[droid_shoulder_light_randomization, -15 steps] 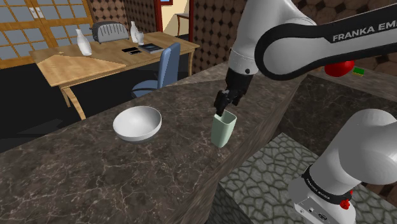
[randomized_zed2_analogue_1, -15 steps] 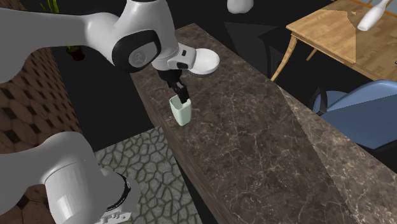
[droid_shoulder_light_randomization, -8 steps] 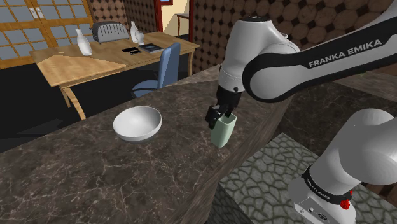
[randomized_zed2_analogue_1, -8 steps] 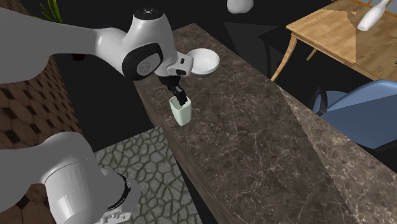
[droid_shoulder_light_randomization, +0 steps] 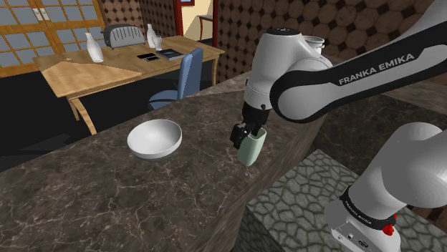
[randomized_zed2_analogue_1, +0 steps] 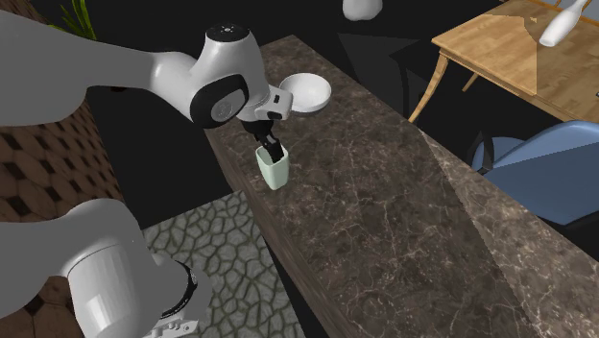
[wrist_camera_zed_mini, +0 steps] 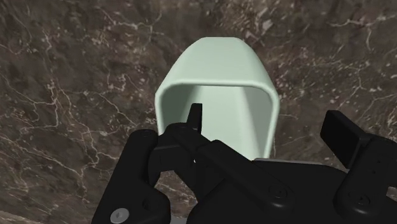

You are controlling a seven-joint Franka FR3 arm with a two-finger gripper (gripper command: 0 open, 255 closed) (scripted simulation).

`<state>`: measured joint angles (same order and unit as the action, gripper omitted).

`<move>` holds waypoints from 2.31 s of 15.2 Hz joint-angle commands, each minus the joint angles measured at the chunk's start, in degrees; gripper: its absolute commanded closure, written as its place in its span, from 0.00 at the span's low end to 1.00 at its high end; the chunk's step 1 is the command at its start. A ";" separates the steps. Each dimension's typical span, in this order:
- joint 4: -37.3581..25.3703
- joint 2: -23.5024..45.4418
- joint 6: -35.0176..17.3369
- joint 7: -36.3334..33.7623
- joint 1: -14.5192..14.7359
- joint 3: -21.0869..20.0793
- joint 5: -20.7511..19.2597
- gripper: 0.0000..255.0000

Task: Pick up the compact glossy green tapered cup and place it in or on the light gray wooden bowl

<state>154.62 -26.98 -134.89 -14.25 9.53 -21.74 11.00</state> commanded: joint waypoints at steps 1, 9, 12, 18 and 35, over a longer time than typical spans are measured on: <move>0.01 0.02 -0.03 -0.01 0.00 -0.01 0.00 0.00; 0.00 0.01 -0.02 0.00 0.00 -0.01 0.00 1.00; 0.01 0.02 -0.03 -0.01 0.00 -0.01 0.00 1.00; -2.74 -2.96 5.66 0.31 0.16 1.03 -0.14 1.00; -12.77 -7.60 20.30 0.61 -0.12 3.46 -1.29 1.00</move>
<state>142.66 -34.47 -115.51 -13.64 9.47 -18.42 9.82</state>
